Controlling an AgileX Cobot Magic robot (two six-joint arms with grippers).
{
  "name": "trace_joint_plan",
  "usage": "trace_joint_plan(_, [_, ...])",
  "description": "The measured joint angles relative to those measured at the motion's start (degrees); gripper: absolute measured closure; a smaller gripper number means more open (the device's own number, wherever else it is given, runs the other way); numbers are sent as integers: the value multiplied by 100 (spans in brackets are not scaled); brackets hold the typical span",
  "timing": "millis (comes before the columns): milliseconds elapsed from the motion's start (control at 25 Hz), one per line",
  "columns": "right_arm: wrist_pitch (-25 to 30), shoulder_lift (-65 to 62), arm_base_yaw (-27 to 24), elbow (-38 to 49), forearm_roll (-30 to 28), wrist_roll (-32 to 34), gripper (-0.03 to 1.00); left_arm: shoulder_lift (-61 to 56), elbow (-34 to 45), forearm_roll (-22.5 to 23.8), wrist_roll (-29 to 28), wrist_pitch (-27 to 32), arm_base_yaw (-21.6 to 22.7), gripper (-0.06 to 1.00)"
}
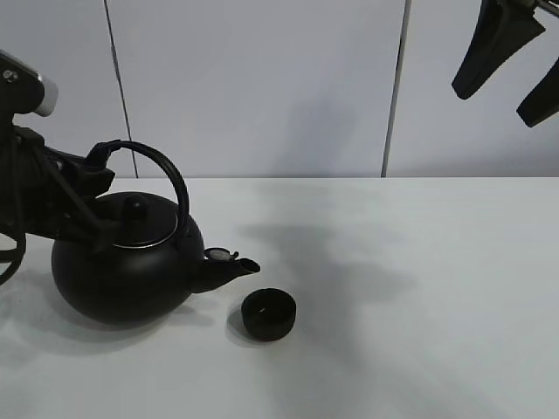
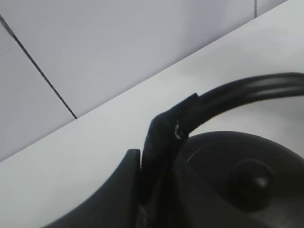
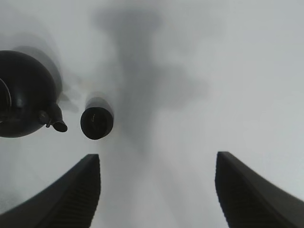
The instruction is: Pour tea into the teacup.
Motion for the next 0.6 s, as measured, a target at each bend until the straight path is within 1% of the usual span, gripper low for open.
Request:
trace_joint_plan(160, [0, 0, 0, 0, 0, 0, 49, 0, 0, 11, 287, 5, 0, 83])
trace_joint_plan(320, [0, 0, 0, 0, 0, 0, 49, 0, 0, 21, 346, 24, 0, 83])
trace_joint_plan(480, [0, 0, 0, 0, 0, 0, 49, 0, -6, 21, 316, 40, 0, 83])
trace_joint_plan(600, [0, 0, 0, 0, 0, 0, 49, 0, -6, 21, 80, 40, 0, 83])
